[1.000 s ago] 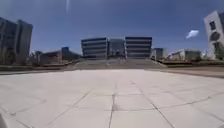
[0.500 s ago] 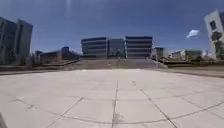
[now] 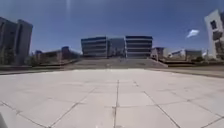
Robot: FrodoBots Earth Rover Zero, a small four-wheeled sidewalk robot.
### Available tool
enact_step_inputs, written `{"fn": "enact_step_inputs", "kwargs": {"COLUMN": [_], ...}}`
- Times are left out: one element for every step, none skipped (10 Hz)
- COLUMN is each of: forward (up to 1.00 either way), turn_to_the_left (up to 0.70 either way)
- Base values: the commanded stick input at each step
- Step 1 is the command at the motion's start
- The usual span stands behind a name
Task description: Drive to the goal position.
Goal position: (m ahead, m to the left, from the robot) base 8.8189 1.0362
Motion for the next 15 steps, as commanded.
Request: {"fn": "enact_step_inputs", "kwargs": {"forward": [0.7, 0.7, 0.7, 0.7, 0.7, 0.7, 0.7, 0.7, 0.7, 0.7, 0.7, 0.7, 0.7, 0.7, 0.7], "turn_to_the_left": [0.0, 0.0, 0.0, 0.0, 0.0, 0.0, 0.0, 0.0, 0.0, 0.0, 0.0, 0.0, 0.0, 0.0, 0.01]}}
